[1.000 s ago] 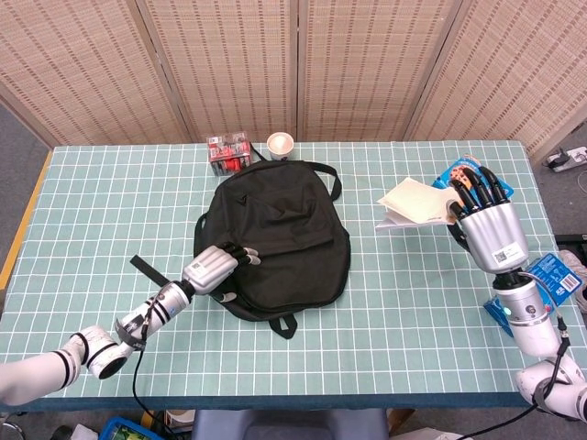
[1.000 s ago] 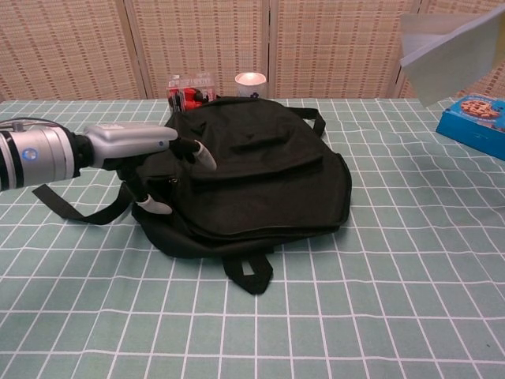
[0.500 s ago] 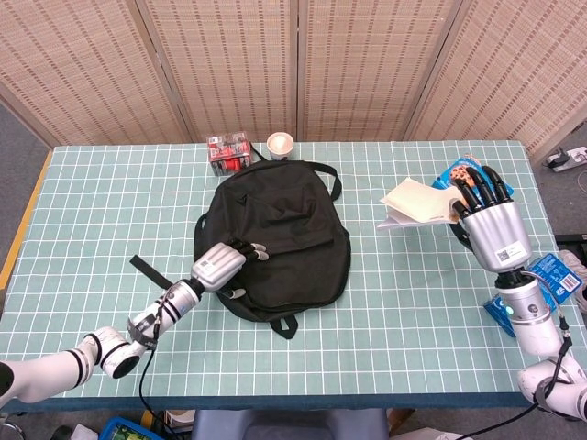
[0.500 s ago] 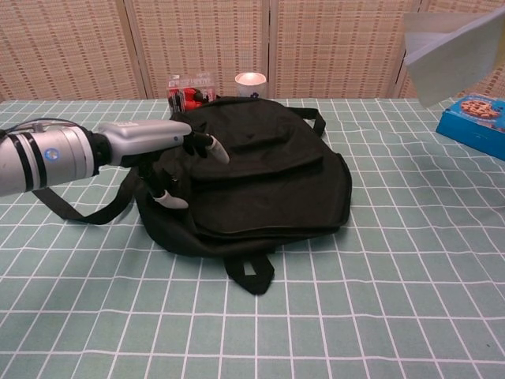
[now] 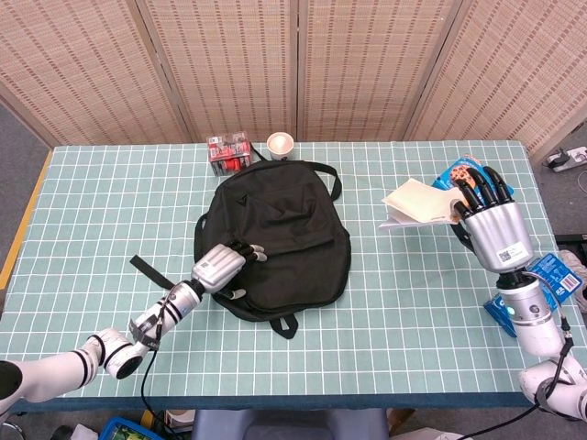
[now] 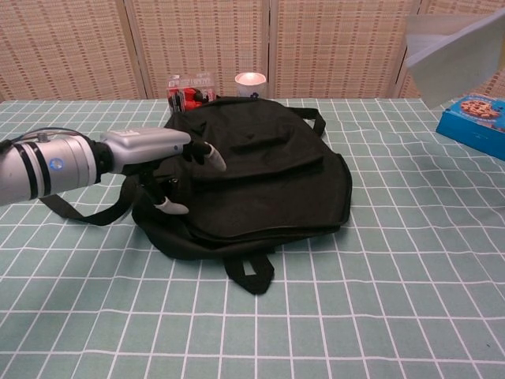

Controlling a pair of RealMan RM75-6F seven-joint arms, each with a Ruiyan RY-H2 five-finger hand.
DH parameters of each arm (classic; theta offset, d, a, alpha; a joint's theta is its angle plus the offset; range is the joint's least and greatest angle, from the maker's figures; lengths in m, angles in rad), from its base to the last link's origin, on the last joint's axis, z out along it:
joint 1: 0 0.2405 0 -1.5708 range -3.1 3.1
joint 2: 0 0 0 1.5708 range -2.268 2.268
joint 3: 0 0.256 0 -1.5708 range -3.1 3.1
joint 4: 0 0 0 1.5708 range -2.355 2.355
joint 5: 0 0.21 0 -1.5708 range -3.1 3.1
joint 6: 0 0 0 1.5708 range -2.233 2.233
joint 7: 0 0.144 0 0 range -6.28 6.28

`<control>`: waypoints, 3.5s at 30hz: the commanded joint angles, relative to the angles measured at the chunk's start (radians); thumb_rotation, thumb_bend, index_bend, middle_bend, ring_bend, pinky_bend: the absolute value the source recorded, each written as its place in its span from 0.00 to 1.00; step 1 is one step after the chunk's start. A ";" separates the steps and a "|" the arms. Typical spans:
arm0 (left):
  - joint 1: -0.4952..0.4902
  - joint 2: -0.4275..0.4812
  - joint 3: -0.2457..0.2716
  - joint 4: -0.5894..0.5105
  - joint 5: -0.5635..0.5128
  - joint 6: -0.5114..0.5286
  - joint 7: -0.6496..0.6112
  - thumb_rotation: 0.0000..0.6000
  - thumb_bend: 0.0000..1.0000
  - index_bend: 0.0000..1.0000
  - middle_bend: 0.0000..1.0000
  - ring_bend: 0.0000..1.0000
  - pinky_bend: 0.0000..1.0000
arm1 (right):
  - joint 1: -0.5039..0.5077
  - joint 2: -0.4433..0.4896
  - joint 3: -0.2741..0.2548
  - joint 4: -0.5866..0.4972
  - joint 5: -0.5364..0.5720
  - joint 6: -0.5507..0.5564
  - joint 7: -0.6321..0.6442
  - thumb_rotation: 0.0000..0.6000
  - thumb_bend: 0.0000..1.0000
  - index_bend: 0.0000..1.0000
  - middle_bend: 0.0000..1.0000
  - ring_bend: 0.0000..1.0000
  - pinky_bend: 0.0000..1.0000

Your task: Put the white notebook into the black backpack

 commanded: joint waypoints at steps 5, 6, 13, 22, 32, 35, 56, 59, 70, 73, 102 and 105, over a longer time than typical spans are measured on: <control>0.009 0.026 0.033 -0.018 -0.012 -0.031 0.030 1.00 0.23 0.23 0.17 0.19 0.18 | 0.000 0.001 -0.002 -0.006 -0.005 -0.002 -0.002 1.00 0.40 0.64 0.31 0.17 0.16; 0.010 0.028 0.036 -0.021 -0.017 -0.035 0.034 1.00 0.23 0.23 0.17 0.19 0.18 | 0.000 0.001 -0.002 -0.007 -0.006 0.000 -0.002 1.00 0.40 0.64 0.31 0.17 0.16; 0.007 0.014 0.027 -0.027 -0.044 -0.046 0.053 1.00 0.23 0.22 0.17 0.19 0.18 | -0.003 0.002 0.000 -0.012 -0.004 0.001 -0.004 1.00 0.40 0.64 0.31 0.17 0.16; -0.008 -0.043 0.001 0.029 -0.086 -0.051 0.109 1.00 0.23 0.22 0.17 0.19 0.18 | -0.012 0.005 -0.001 -0.009 0.000 0.004 0.000 1.00 0.41 0.64 0.31 0.17 0.16; -0.007 -0.086 -0.009 0.090 -0.043 -0.003 -0.029 1.00 0.23 0.38 0.17 0.19 0.18 | -0.015 0.005 0.003 -0.003 0.006 0.004 0.007 1.00 0.41 0.64 0.31 0.17 0.16; -0.004 -0.100 0.000 0.119 -0.017 0.019 -0.072 1.00 0.24 0.43 0.17 0.21 0.18 | -0.014 0.001 0.003 0.002 0.007 0.002 0.009 1.00 0.41 0.64 0.31 0.17 0.16; 0.015 -0.132 -0.015 0.170 0.019 0.128 -0.231 1.00 0.40 0.69 0.32 0.29 0.18 | -0.021 0.000 0.007 0.000 0.013 0.006 0.019 1.00 0.41 0.65 0.31 0.17 0.16; 0.024 -0.122 -0.033 0.151 0.007 0.150 -0.262 1.00 0.40 0.72 0.35 0.30 0.18 | -0.022 0.005 0.008 -0.013 0.008 0.014 0.029 1.00 0.41 0.65 0.31 0.17 0.16; 0.062 -0.065 -0.143 0.031 -0.122 0.182 -0.341 1.00 0.42 0.75 0.38 0.32 0.18 | -0.028 0.037 -0.021 -0.084 -0.098 0.081 0.042 1.00 0.41 0.66 0.31 0.17 0.16; 0.071 -0.055 -0.187 -0.011 -0.201 0.172 -0.315 1.00 0.42 0.74 0.38 0.32 0.18 | -0.027 0.045 -0.030 -0.111 -0.135 0.100 0.053 1.00 0.41 0.66 0.31 0.17 0.16; 0.102 0.061 -0.352 -0.340 -0.633 0.126 -0.071 1.00 0.42 0.75 0.38 0.32 0.18 | 0.017 0.070 -0.056 -0.373 -0.321 0.133 0.202 1.00 0.41 0.68 0.33 0.19 0.16; 0.101 0.071 -0.362 -0.384 -0.654 0.113 -0.081 1.00 0.43 0.75 0.38 0.32 0.18 | 0.023 0.067 -0.060 -0.391 -0.336 0.127 0.209 1.00 0.41 0.68 0.34 0.19 0.16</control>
